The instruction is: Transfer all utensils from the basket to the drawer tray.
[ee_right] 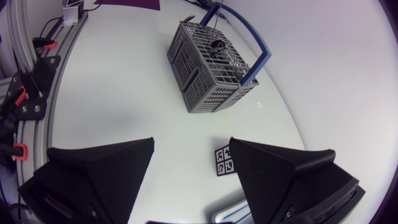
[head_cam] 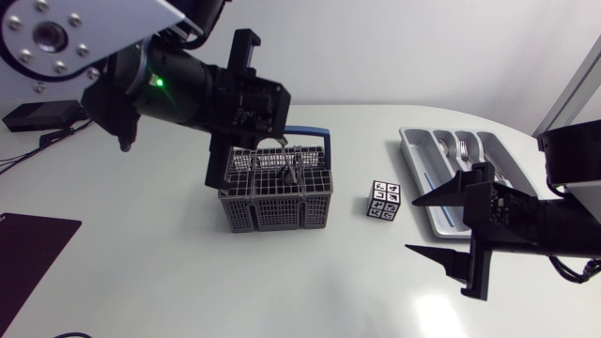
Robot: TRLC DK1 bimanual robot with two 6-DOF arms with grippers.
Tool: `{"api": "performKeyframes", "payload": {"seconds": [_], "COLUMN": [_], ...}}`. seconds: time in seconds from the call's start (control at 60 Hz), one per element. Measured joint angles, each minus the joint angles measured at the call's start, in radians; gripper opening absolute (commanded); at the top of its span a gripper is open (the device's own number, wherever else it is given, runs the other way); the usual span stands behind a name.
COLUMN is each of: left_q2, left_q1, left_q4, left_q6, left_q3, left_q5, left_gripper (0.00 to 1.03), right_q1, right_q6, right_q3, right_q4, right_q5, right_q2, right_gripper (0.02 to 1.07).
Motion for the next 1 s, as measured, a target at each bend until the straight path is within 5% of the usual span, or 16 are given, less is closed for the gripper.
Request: {"api": "performKeyframes", "payload": {"seconds": [0.233,0.7,1.0], "left_q2": [0.000,0.062,0.108], "left_q1": [-0.074,-0.174,-0.115], "left_q4": [-0.053,-0.116,-0.130], "left_q6": [-0.394,-0.993,-1.196], "left_q3": [0.100,0.117,0.158], "left_q5": [-0.023,0.001,0.124], "left_gripper": [0.04,0.03,0.03], "right_q1": [0.153,0.601,0.680], "right_q6": [0.225,0.521,0.538], "right_q3": [0.000,-0.042,-0.042], "right_q4": [0.057,0.330,0.475], "right_q5": [0.092,0.633,0.798], "right_q2": [-0.079,-0.103,0.001], "right_gripper": [0.92,0.91,0.60]}}
